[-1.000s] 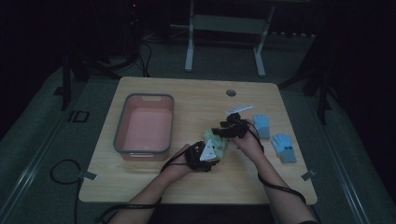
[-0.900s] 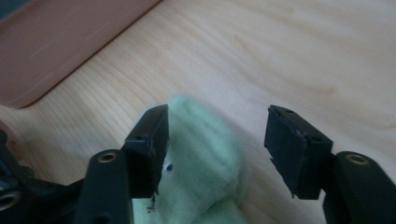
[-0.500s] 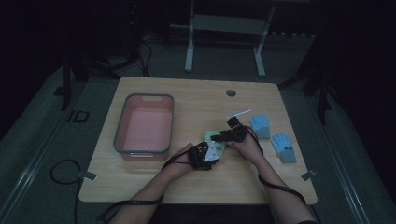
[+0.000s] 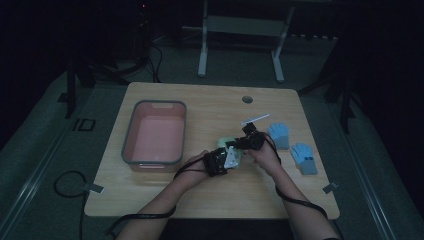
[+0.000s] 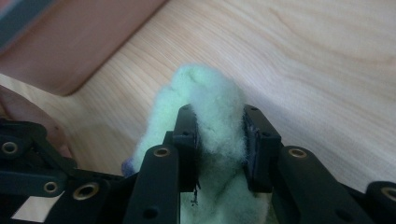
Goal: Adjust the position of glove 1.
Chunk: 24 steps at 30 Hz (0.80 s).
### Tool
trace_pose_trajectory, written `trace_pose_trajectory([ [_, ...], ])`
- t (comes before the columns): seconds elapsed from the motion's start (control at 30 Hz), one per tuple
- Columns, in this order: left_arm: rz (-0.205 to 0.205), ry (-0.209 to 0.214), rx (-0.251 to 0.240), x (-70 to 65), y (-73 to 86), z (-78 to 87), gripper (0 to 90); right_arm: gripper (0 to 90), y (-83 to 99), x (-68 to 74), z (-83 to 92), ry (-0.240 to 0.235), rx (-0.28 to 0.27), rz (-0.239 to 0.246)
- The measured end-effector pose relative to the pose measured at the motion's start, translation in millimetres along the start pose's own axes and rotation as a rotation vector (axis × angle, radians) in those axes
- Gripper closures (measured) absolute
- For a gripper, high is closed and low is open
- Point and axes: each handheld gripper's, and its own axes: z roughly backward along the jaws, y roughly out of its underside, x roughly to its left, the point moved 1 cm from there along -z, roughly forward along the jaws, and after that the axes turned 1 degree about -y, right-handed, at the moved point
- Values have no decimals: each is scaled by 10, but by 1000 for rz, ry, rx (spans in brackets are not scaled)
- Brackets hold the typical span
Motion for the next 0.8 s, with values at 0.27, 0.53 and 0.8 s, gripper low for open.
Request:
trace_pose_trajectory([
  [0.27,6,-17,-8,140,-137,324,723,704,-221,164,201,-14,-40,30],
  [0.53,12,-36,-7,256,-138,623,729,708,-456,397,289,-26,-61,83],
  [0.8,0,-62,20,410,-94,914,731,708,-689,582,271,-32,-74,124],
])
